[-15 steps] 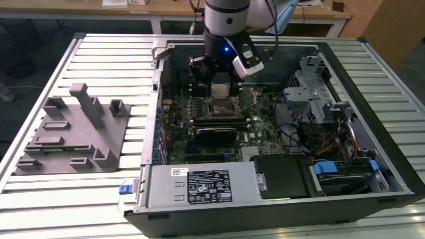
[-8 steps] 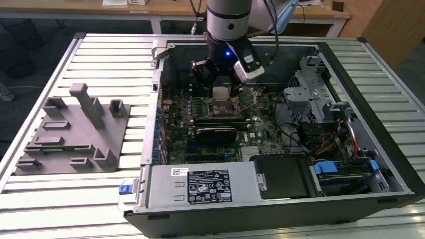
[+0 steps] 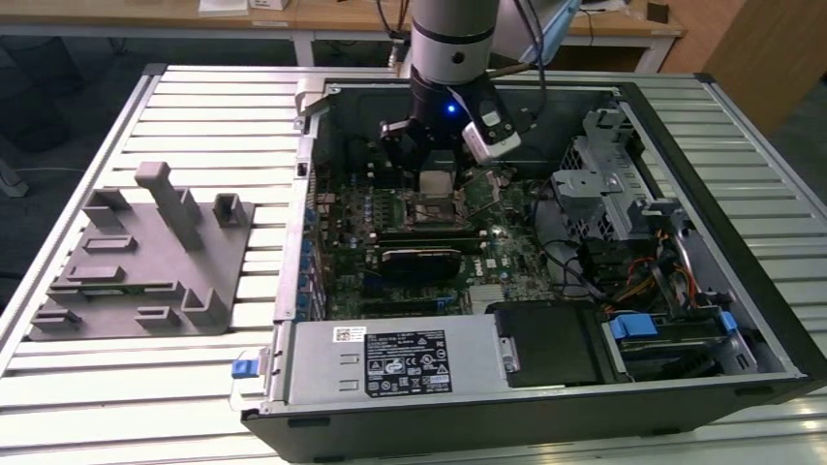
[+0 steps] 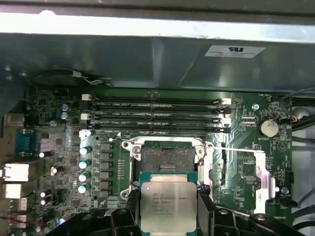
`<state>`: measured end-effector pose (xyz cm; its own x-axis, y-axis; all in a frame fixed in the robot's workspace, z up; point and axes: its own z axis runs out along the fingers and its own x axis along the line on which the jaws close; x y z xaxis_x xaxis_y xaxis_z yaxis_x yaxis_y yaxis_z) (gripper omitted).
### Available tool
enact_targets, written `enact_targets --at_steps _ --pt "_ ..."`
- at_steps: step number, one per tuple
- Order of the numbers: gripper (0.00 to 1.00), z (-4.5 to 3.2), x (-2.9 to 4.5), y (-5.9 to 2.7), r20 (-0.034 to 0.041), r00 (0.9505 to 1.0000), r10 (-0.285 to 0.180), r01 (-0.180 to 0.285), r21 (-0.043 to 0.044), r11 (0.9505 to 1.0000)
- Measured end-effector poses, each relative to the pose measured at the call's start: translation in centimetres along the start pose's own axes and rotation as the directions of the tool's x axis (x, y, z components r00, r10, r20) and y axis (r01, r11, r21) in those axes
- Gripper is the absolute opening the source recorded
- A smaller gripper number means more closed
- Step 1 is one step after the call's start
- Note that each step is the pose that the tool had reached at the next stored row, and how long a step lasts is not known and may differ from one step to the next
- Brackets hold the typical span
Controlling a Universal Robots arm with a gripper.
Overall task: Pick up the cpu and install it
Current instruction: 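Pick up the cpu and move it towards the insertion slot, then place the cpu into insertion slot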
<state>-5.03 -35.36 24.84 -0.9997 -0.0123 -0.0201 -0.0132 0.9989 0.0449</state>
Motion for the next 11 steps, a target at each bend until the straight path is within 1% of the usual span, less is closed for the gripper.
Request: enact_targets --at_steps 2,6,11 --pt "0.55 0.27 -0.11 0.05 0.0001 1.0 0.0 0.0 0.0 1.0" --pt "0.55 0.47 -0.58 0.17 0.0 1.0 0.0 0.0 -0.0001 1.0" --pt "0.55 0.51 -0.67 0.18 0.0 1.0 0.0 0.0 0.0 1.0"
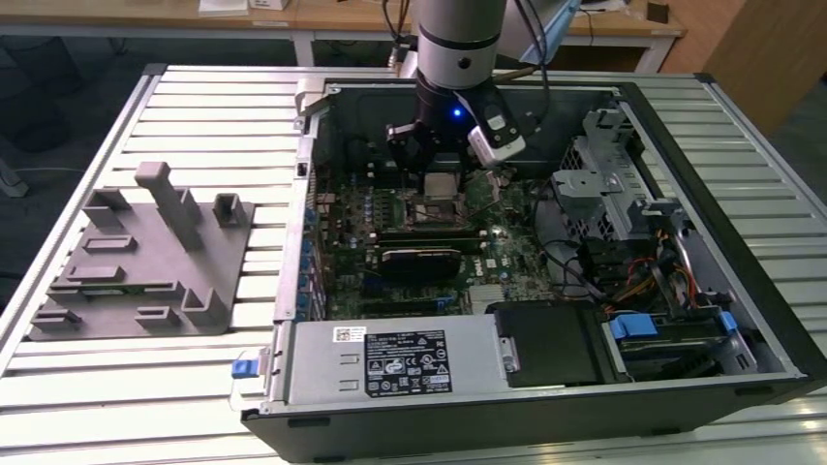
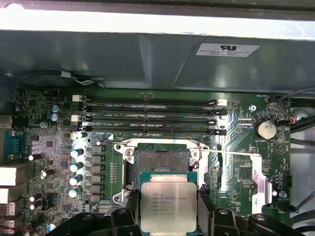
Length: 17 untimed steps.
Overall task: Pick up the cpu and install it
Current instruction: 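Place the cpu into insertion slot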
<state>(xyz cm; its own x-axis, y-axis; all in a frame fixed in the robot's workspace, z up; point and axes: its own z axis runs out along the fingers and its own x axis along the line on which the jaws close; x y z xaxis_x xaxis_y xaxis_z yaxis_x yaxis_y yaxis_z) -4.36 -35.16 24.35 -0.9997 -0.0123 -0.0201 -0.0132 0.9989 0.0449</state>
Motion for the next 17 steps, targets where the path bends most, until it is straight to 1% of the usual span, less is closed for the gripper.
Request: enact_targets --at_steps 11,14,17 --pt "0.55 0.0 -0.01 0.0 0.0001 1.0 0.002 -0.002 0.0001 1.0" --pt "0.55 0.01 -0.01 0.0 0.0016 0.9994 0.034 -0.034 0.0006 0.9994" --pt "0.55 0.01 -0.01 0.0 0.0035 0.9969 0.078 -0.078 0.0014 0.9969"
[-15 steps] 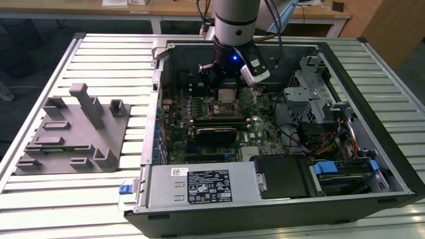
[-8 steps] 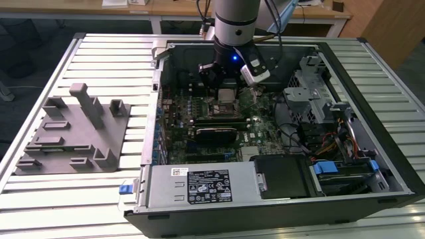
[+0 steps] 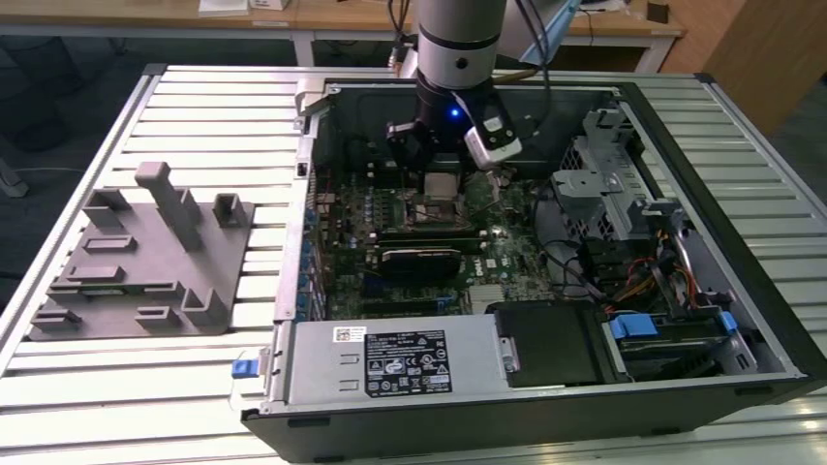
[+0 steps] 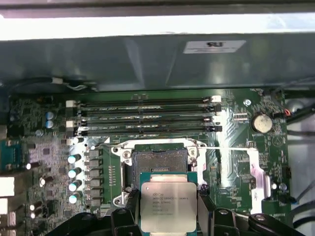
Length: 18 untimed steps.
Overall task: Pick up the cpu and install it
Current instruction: 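Place the cpu into insertion slot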
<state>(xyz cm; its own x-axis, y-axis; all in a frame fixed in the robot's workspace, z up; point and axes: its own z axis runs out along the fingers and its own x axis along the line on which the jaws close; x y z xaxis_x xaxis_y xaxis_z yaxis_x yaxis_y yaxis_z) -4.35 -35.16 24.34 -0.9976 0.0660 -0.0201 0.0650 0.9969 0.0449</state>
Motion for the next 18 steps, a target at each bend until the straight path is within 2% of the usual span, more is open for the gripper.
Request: enact_targets --at_steps 5,9,14,18 --pt "0.55 0.01 0.0 0.0 0.003 0.9978 0.065 -0.065 0.0012 0.9979" --pt "0.55 0.02 0.0 0.0 0.006 0.9914 0.13 -0.13 0.0022 0.9915" --pt "0.55 0.02 0.0 0.0 0.0099 0.9776 0.21 -0.211 0.0032 0.9776" --pt "0.55 0.03 0.0 0.0 0.0132 0.961 0.276 -0.276 0.0038 0.9611"
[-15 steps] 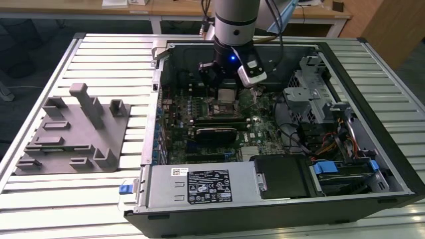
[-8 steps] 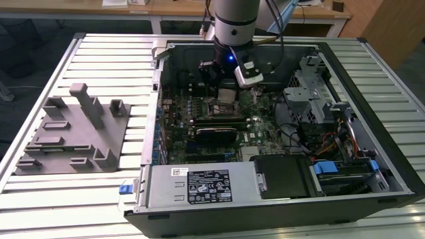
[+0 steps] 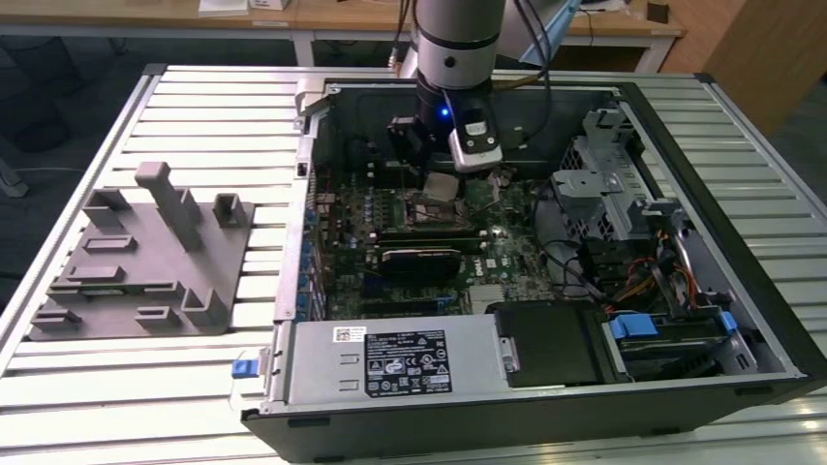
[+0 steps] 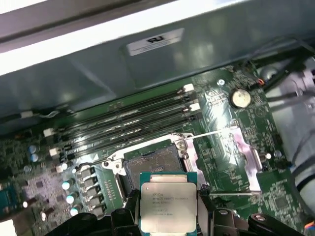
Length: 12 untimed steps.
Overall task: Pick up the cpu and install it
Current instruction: 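Place the cpu into insertion slot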
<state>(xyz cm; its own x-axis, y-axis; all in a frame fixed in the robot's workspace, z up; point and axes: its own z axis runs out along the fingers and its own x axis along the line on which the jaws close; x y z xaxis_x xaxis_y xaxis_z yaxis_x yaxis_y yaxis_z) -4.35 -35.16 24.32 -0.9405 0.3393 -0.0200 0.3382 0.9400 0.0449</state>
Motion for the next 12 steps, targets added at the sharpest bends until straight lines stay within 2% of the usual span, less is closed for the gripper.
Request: enact_targets --at_steps 3,6,9,12 --pt "0.55 0.0 0.0 0.0 0.0023 0.9987 0.051 -0.051 0.001 0.9987" --pt "0.55 0.01 0.0 0.0 0.0047 0.9946 0.103 -0.103 0.0018 0.9946" --pt "0.55 0.02 0.0 0.0 0.0071 0.9882 0.153 -0.153 0.0026 0.9882" --pt "0.55 0.03 0.0 0.0 0.0097 0.9786 0.205 -0.206 0.0032 0.9786"
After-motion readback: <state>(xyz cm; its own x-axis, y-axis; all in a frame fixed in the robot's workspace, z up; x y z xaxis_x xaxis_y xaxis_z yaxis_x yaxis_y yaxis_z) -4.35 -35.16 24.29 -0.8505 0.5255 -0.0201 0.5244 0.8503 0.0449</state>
